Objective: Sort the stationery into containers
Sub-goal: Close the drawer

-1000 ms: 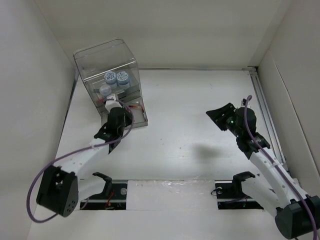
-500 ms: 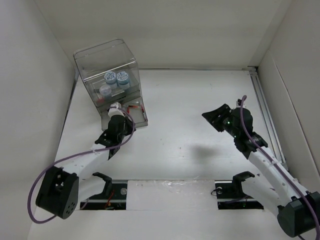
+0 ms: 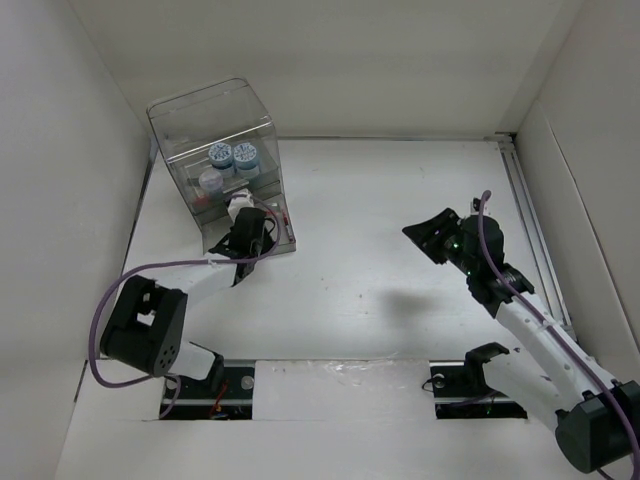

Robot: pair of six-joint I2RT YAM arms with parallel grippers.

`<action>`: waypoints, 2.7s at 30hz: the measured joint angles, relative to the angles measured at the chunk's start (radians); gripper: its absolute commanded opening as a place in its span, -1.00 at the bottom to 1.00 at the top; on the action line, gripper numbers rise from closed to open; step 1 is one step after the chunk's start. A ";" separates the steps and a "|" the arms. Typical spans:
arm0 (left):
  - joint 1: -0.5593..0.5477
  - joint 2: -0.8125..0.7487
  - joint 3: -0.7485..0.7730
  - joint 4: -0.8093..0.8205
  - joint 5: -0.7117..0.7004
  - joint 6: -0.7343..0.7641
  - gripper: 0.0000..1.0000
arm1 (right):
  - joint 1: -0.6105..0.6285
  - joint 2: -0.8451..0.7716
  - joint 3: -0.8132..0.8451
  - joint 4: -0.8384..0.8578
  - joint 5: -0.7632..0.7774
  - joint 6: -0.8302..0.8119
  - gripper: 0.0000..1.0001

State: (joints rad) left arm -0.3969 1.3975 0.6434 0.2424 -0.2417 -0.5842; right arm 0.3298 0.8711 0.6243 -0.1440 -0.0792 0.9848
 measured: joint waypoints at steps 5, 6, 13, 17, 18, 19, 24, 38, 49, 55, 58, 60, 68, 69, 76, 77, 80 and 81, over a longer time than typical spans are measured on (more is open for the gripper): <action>0.010 0.051 0.007 -0.023 -0.040 0.003 -1.00 | 0.001 0.002 0.000 0.001 0.001 -0.002 0.02; 0.013 0.051 0.007 -0.024 -0.048 0.003 -1.00 | 0.003 0.002 0.000 0.002 0.004 -0.002 0.02; 0.106 0.048 0.005 -0.029 -0.073 0.003 -1.00 | 0.011 0.002 0.000 0.002 0.014 -0.002 0.02; 0.137 0.016 -0.010 -0.023 -0.075 -0.009 -1.00 | 0.012 0.002 0.000 0.002 0.020 -0.002 0.02; 0.137 0.002 -0.016 -0.022 -0.074 -0.016 -1.00 | 0.012 0.002 0.000 0.002 0.020 -0.002 0.02; 0.136 -0.021 -0.029 -0.016 -0.071 -0.026 -1.00 | 0.012 0.002 0.000 0.002 0.020 -0.002 0.02; 0.135 -0.239 -0.159 0.042 -0.018 -0.063 -1.00 | 0.012 0.002 0.000 0.003 0.020 -0.002 0.02; 0.135 -0.321 -0.336 0.055 0.237 -0.097 -1.00 | 0.019 0.021 0.000 0.004 0.020 -0.002 0.02; 0.135 -0.107 -0.288 0.166 0.285 -0.116 -1.00 | 0.027 0.013 0.000 0.019 0.020 -0.010 0.02; 0.115 -0.023 -0.235 0.220 0.269 -0.132 -1.00 | 0.027 0.014 0.000 0.020 0.021 -0.013 0.02; 0.100 0.011 -0.205 0.233 0.253 -0.137 -1.00 | 0.027 0.017 0.000 0.021 0.021 -0.013 0.02; 0.096 0.028 -0.189 0.239 0.246 -0.143 -1.00 | 0.027 0.019 0.000 0.022 0.021 -0.013 0.02; 0.100 0.051 -0.143 0.247 0.198 -0.158 -1.00 | 0.027 0.037 0.000 0.024 0.021 -0.013 0.02; 0.105 0.055 -0.135 0.247 0.195 -0.157 -1.00 | 0.027 0.041 0.000 0.025 0.021 -0.013 0.02; 0.130 0.143 -0.047 0.244 0.126 -0.144 -1.00 | 0.028 0.051 0.000 0.024 0.021 -0.013 0.02; 0.130 0.153 -0.034 0.239 0.115 -0.140 -1.00 | 0.031 0.051 0.000 0.025 0.021 -0.014 0.02; 0.131 0.179 0.008 0.225 0.077 -0.130 -1.00 | 0.037 0.051 0.000 0.025 0.022 -0.018 0.02; 0.133 0.184 0.018 0.224 0.064 -0.127 -1.00 | 0.038 0.051 0.000 0.024 0.022 -0.019 0.02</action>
State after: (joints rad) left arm -0.2642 1.5818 0.6617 0.4660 -0.1776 -0.7109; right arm 0.3679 0.9226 0.6239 -0.1196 -0.0570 0.9661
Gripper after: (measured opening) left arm 0.002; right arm 0.509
